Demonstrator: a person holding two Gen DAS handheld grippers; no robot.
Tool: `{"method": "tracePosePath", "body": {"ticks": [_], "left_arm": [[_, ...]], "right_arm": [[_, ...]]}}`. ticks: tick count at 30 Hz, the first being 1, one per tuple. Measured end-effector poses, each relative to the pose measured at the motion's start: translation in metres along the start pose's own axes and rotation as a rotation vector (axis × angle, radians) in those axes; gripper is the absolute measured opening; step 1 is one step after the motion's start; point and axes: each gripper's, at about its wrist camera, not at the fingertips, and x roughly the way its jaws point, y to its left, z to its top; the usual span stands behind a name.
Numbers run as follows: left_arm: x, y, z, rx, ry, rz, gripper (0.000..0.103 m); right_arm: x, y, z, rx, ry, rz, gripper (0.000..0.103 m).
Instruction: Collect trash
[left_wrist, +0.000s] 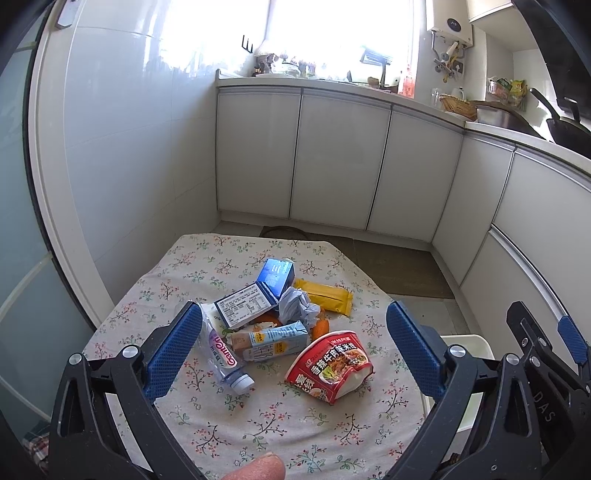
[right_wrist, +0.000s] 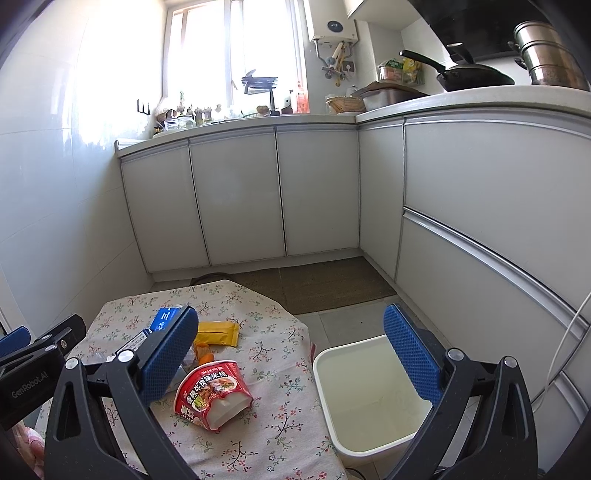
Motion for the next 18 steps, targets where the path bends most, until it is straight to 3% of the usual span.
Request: {"method": "tracePosePath", "body": {"ticks": [18], "left_arm": [[0.0078, 0.0010, 0.0011, -0.014, 0.028, 0.010, 0.096]], "right_arm": [[0.0057, 0.0000, 0.0010, -0.002, 0.036, 0.004, 0.098]]}}
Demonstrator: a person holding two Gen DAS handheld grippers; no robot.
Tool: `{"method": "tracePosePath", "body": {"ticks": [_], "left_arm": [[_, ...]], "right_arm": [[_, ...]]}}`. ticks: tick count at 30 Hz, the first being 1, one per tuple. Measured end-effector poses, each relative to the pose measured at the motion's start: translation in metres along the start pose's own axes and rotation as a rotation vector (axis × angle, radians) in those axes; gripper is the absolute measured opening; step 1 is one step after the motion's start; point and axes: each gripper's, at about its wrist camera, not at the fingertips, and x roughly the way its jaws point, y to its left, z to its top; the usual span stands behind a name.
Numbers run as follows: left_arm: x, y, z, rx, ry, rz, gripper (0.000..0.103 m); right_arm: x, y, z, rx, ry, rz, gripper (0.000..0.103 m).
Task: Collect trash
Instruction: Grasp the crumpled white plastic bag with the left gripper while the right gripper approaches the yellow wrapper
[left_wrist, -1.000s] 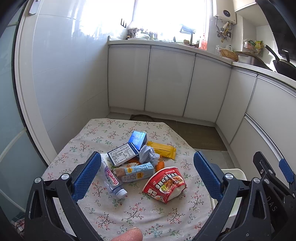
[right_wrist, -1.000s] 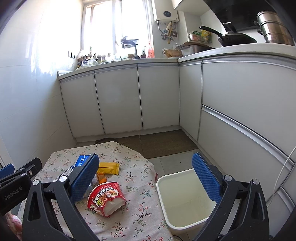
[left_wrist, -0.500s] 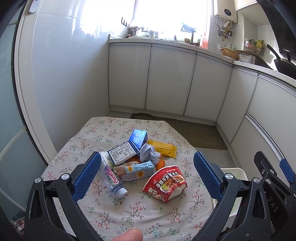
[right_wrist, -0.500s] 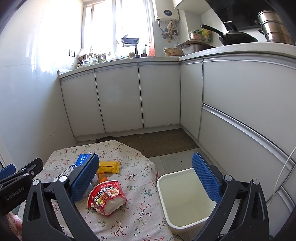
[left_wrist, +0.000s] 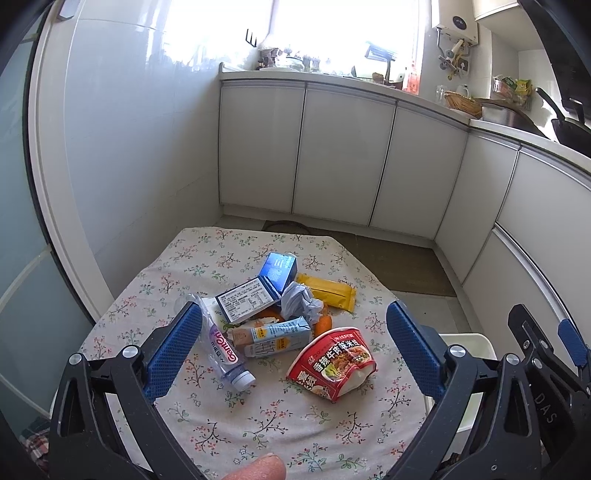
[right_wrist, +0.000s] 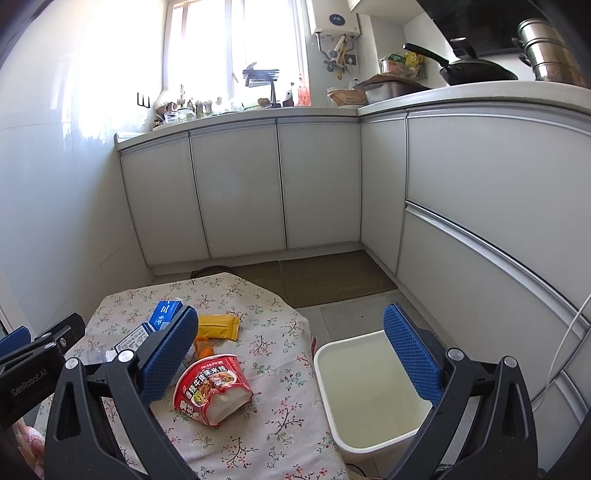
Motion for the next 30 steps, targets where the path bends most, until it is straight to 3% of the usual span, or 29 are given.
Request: {"method": "tracePosePath", "body": {"ticks": [5, 10, 15, 19, 23, 26, 28, 30], "left_arm": [[0.010, 0.005, 0.003, -0.018, 0.024, 0.007, 0.096], [0.033, 0.025, 0.013, -0.079, 0.082, 0.006, 0.096], [0.060, 0.048, 0.029, -0.142, 0.137, 0.003, 0.096], [0.080, 0.063, 0.037, -0.188, 0.171, -0.002, 0.096], [0.106, 0.076, 0.039, -0.208, 0.231, -0.027, 0.096], [0.130, 0.078, 0.037, -0.219, 0.295, -0.087, 0.096], [0.151, 0.069, 0.035, -0.184, 0.363, -0.145, 0.096], [0.169, 0.055, 0.033, -0.127, 0.417, -0.150, 0.096]], "right_arm": [[0.007, 0.001, 0.005, 0.006, 0.045, 0.011, 0.098], [0.025, -0.004, 0.020, 0.058, 0.148, 0.063, 0.098], [0.061, 0.002, 0.038, 0.058, 0.276, 0.098, 0.098], [0.088, 0.002, 0.038, 0.064, 0.327, 0.094, 0.098], [0.112, -0.001, 0.019, 0.087, 0.390, 0.098, 0.098], [0.131, -0.003, 0.008, 0.106, 0.462, 0.107, 0.098], [0.138, -0.006, 0.006, 0.120, 0.470, 0.094, 0.097], [0.142, -0.010, 0.007, 0.128, 0.467, 0.069, 0.098]]}}
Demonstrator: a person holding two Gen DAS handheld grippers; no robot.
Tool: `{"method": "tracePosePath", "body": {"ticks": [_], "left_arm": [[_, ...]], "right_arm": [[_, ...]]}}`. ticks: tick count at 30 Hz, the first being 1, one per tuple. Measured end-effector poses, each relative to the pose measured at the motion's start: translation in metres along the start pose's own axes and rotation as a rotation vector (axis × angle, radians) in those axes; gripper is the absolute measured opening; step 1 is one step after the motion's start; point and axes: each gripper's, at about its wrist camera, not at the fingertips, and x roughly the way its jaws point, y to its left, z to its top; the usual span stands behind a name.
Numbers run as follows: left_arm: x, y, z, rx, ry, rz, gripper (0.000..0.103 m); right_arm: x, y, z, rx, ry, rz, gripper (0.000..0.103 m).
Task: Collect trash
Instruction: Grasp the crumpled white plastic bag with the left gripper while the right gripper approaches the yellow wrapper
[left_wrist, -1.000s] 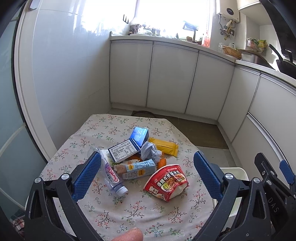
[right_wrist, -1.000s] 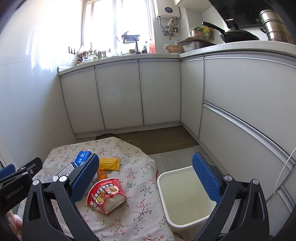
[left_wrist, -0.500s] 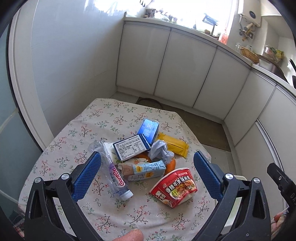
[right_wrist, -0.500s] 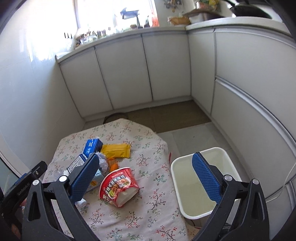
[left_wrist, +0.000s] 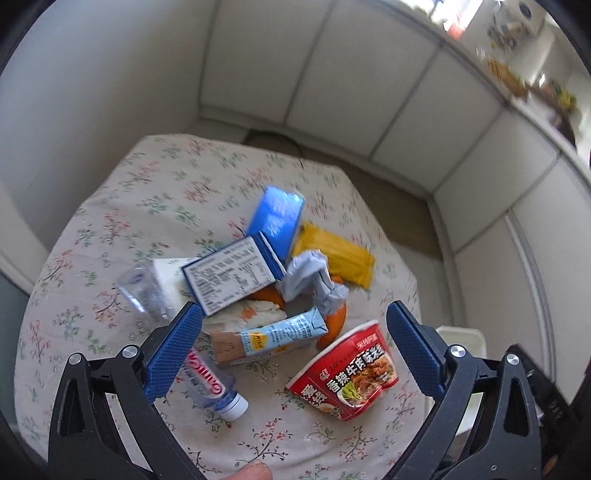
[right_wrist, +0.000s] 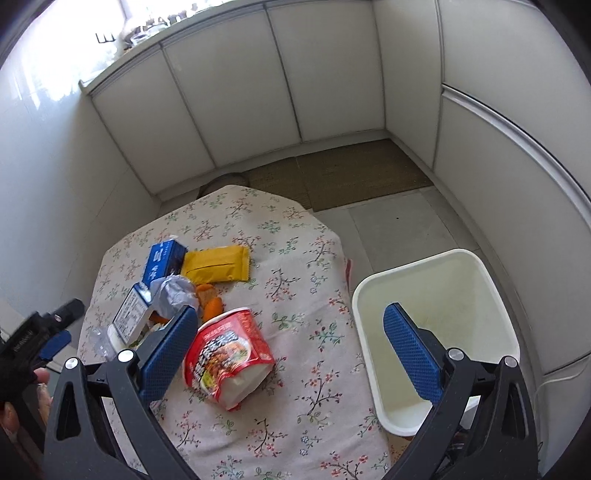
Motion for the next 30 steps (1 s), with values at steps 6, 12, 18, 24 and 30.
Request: {"method": "tracePosePath", "body": {"ticks": [6, 12, 18, 24, 30], "left_arm": [[0.057, -0.042, 0.019, 0.202, 0.099, 0.088, 0.096], [0.106, -0.061, 0.031, 0.333, 0.170, 0.183, 0.096], [0.147, -0.057, 0.033, 0.355, 0.241, 0.258, 0.083], [0.153, -0.054, 0.019, 0.405, 0.263, 0.231, 0.055], [0.130, -0.037, 0.012, 0.343, 0.208, 0.146, 0.039]], "right_arm": [[0.012, -0.017, 0.010, 0.038, 0.009, -0.042, 0.097], [0.025, -0.029, 0.013, 0.084, 0.070, -0.003, 0.097], [0.034, -0.029, 0.019, 0.094, 0.095, 0.011, 0.097], [0.049, -0.022, 0.016, 0.082, 0.156, 0.031, 0.097], [0.062, -0.013, 0.009, 0.040, 0.182, -0.001, 0.097]]}}
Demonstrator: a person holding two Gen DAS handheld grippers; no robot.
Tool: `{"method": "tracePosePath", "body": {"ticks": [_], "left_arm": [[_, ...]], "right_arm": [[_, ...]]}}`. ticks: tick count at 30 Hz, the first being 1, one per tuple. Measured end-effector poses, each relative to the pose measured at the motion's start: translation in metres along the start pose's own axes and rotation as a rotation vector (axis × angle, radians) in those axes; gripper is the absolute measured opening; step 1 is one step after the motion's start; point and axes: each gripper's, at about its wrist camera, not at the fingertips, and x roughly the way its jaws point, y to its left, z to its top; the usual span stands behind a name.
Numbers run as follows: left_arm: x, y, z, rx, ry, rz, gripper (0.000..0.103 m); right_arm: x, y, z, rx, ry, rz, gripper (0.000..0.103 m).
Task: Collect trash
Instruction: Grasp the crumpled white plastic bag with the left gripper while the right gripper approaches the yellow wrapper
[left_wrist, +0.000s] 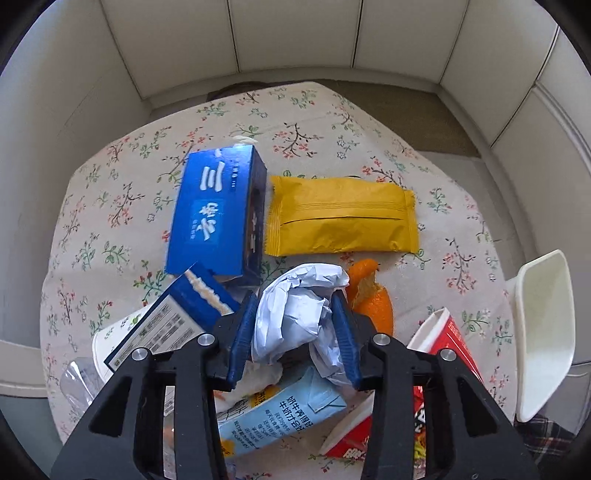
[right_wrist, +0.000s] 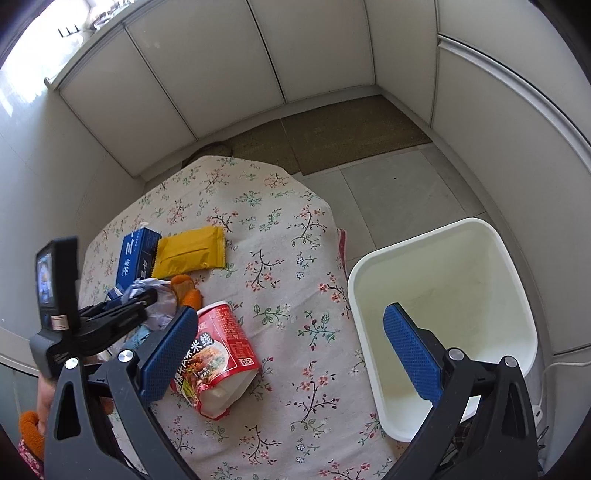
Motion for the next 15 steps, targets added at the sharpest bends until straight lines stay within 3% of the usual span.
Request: {"method": "tracePosePath", "body": {"ticks": [8, 15], "left_arm": [[-0.061, 0.037, -0.034, -0.174, -0.170, -0.194, 0.038], [-0.113, 0.089, -0.069, -0.279, -0.326, -0.354, 0.038]], "right_arm": [[0.021, 0.022, -0.007, -0.144, 0.003, -0.040, 0.097], [0.043, 0.081, 0.010, -0.494, -0.048, 0.017, 0.097]]}}
